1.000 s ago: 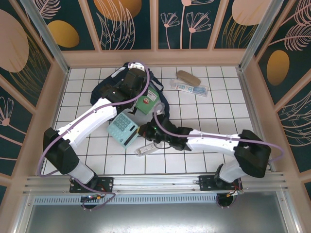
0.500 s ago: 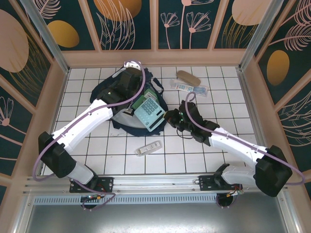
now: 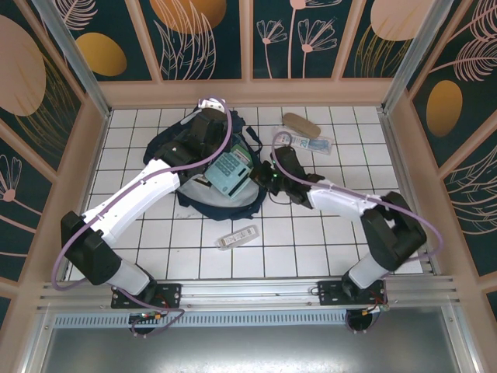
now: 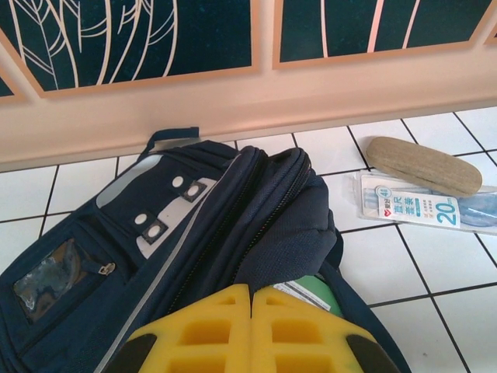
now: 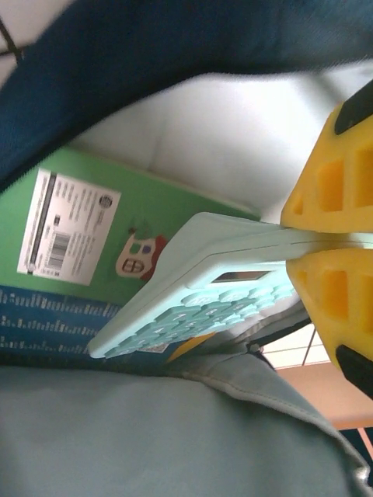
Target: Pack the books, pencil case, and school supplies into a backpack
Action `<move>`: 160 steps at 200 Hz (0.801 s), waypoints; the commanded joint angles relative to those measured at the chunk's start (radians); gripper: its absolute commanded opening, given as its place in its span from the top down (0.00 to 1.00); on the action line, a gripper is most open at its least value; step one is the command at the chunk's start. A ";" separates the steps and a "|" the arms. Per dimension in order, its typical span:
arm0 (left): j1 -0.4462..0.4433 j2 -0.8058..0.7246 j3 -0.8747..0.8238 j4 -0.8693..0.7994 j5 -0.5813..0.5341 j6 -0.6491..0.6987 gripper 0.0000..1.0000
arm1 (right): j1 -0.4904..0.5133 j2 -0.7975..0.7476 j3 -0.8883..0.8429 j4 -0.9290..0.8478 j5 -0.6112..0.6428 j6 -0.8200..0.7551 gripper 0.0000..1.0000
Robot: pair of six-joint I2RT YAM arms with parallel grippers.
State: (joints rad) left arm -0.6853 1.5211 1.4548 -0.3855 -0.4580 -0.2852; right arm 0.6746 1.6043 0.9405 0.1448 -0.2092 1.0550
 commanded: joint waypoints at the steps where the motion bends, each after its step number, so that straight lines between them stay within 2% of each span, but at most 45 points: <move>1: 0.004 -0.050 0.025 0.072 -0.016 0.008 1.00 | -0.003 0.053 0.048 0.103 -0.092 0.007 0.91; 22: 0.004 -0.049 0.024 0.077 -0.016 0.011 1.00 | 0.002 0.068 0.022 0.123 -0.117 0.013 0.89; 41: 0.005 -0.046 0.024 0.076 -0.016 0.015 1.00 | 0.003 0.065 -0.010 0.124 -0.137 0.004 0.83; 50: 0.005 -0.045 0.025 0.077 -0.015 0.014 1.00 | 0.001 0.060 -0.021 0.114 -0.139 -0.008 0.77; 65: 0.004 -0.041 0.027 0.074 -0.008 0.012 1.00 | -0.002 0.048 -0.028 0.072 -0.122 -0.038 0.53; 91: 0.004 -0.041 0.028 0.073 -0.005 0.012 1.00 | -0.022 0.021 -0.034 0.033 -0.101 -0.072 0.51; 106: 0.005 -0.039 0.027 0.072 -0.008 0.011 1.00 | -0.034 0.009 -0.021 -0.008 -0.078 -0.097 0.42; 122: 0.005 -0.039 0.026 0.071 -0.007 0.010 1.00 | -0.037 -0.017 -0.001 -0.069 -0.024 -0.144 0.40; 127: 0.005 -0.039 0.027 0.071 -0.006 0.009 1.00 | -0.037 -0.027 0.003 -0.087 -0.008 -0.157 0.36; 148: 0.005 -0.035 0.027 0.069 -0.003 0.013 1.00 | -0.038 -0.077 0.014 -0.150 0.053 -0.218 0.33; 153: 0.004 -0.034 0.028 0.068 0.001 0.014 1.00 | -0.037 -0.090 0.016 -0.166 0.073 -0.233 0.28; 160: 0.004 -0.032 0.030 0.066 0.001 0.014 1.00 | -0.037 -0.108 0.017 -0.187 0.097 -0.254 0.27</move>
State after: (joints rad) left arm -0.6853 1.5211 1.4548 -0.3870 -0.4519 -0.2813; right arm 0.6411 1.5776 0.9215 0.0597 -0.2188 0.9096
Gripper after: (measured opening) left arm 0.062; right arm 0.700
